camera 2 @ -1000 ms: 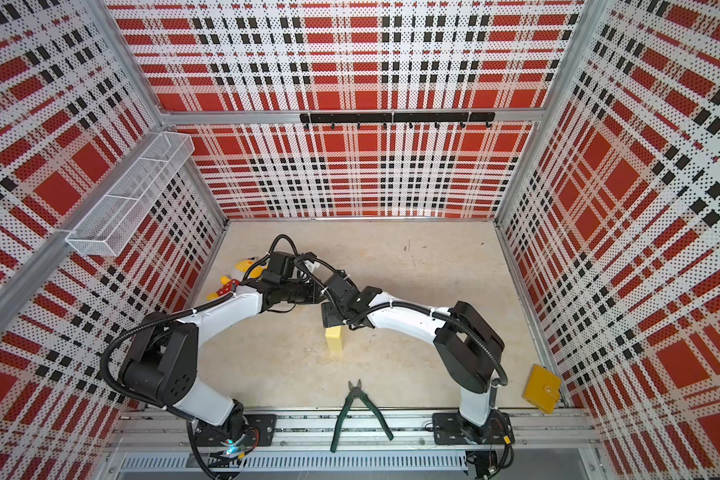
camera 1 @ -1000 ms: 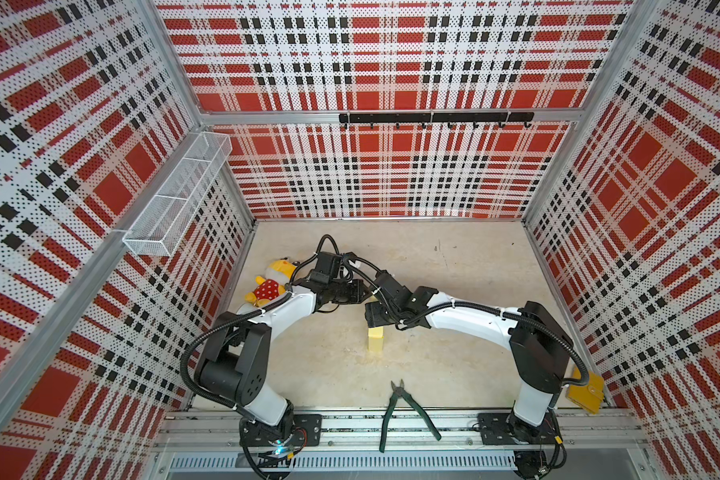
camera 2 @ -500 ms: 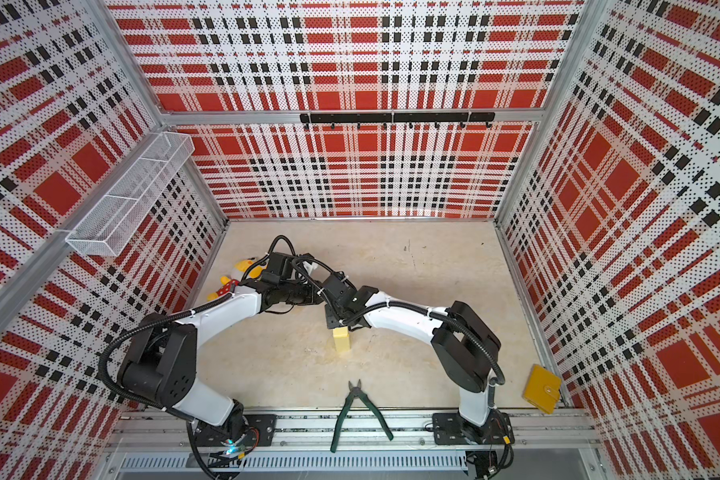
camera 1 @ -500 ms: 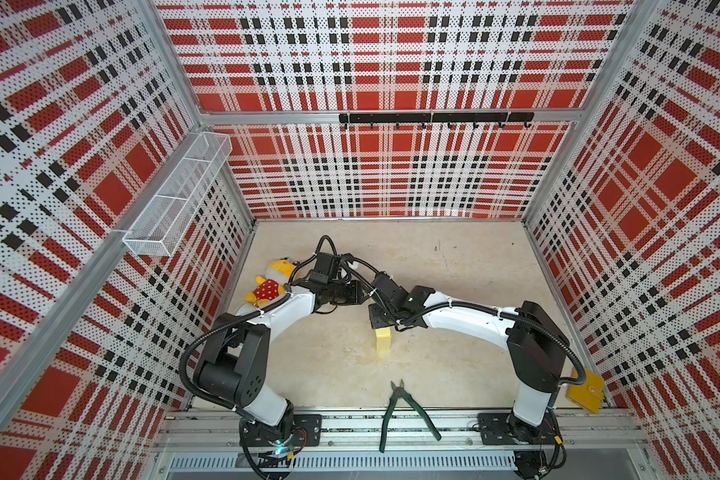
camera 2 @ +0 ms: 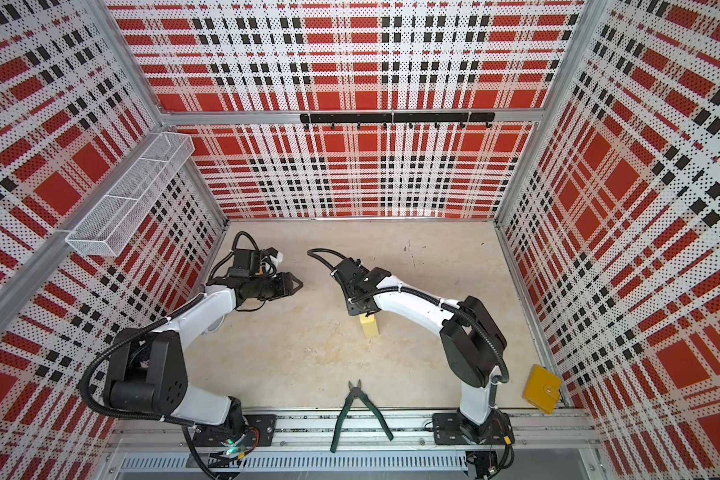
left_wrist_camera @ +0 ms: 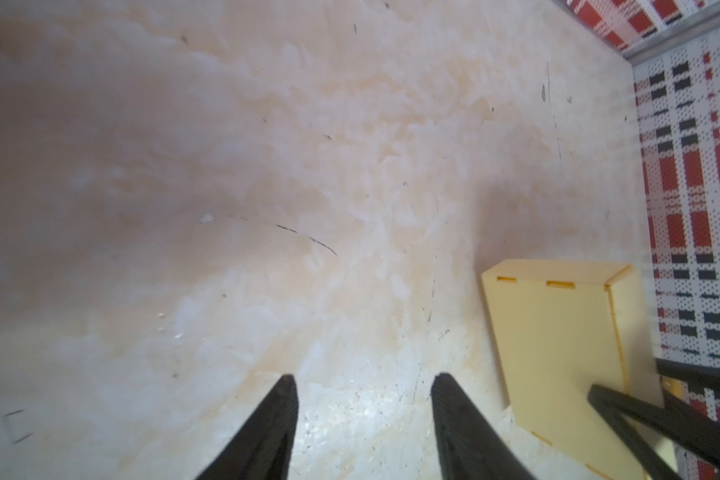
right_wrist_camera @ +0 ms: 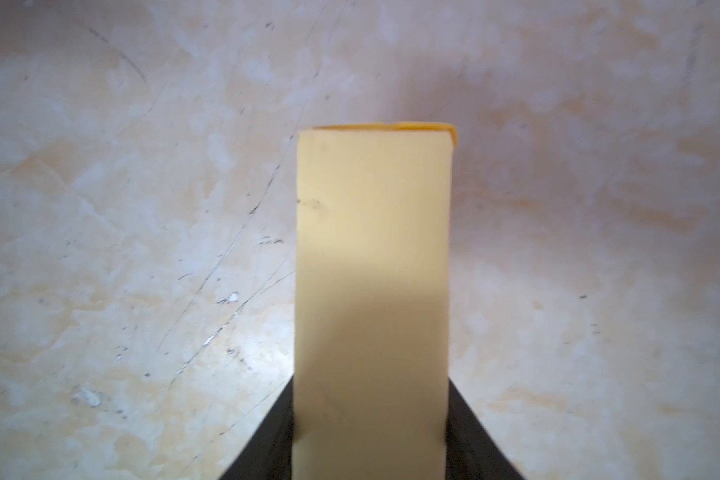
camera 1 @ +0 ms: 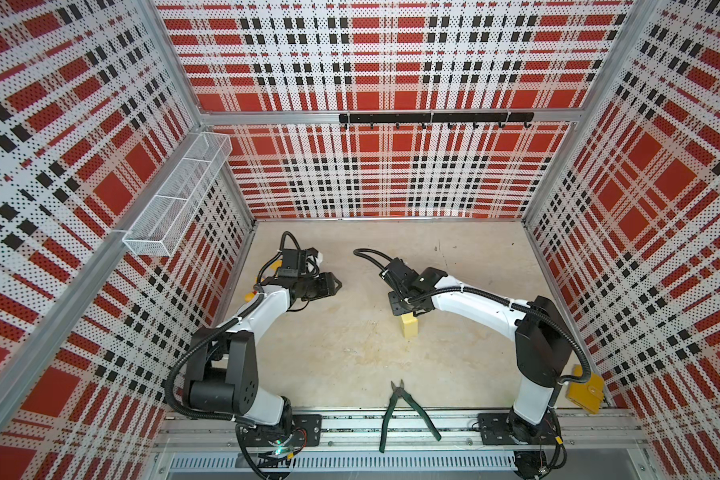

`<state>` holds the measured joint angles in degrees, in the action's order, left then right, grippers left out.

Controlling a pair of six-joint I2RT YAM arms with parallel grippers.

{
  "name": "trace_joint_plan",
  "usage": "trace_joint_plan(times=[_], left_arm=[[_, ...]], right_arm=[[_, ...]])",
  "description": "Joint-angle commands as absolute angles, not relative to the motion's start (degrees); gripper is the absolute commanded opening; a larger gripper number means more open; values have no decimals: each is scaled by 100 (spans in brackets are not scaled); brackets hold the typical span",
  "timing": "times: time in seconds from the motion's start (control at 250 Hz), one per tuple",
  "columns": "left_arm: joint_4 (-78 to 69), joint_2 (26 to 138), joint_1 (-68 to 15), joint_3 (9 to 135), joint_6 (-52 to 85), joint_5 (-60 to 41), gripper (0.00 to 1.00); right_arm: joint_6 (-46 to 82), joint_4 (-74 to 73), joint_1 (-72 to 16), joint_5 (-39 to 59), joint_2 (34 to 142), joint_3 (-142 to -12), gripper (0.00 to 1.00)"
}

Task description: Fold the paper box

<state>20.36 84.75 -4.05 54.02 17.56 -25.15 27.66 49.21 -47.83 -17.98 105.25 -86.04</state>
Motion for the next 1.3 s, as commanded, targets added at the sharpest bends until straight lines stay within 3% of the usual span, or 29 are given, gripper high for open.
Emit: trace_joint_plan(times=[0.0,0.268,0.412,0.612,0.76,0.988,1.22,1.296], left_arm=[[1997,8276,-157,5289,1776,-2567,56],[2020,8278,128,5341,1775,-2645,57],[2048,8330,144,5390,1723,-2650,58],[2057,8366,141,5412,1647,-2663,61],[2065,8428,136,5420,1513,-2716,71],[2109,8474,116,5467,1429,-2711,73],[2184,8593,21,5526,1236,-2756,73],[2245,8711,-87,5573,1137,-2794,73]], right_arm=[[2268,5482,-4825,-2453,10970,-9209,47],[1950,6174,-5332,-3051,12661,-10810,63],[1768,6415,-5606,-2904,13165,-11636,71],[1808,6098,-5647,-2647,12578,-11418,74],[1881,5433,-5645,-2275,11872,-10632,75],[2070,5025,-5697,-1610,11569,-10221,76],[2155,4550,-5701,-1082,11115,-9476,69],[2101,4029,-5699,-341,10783,-8969,64]])
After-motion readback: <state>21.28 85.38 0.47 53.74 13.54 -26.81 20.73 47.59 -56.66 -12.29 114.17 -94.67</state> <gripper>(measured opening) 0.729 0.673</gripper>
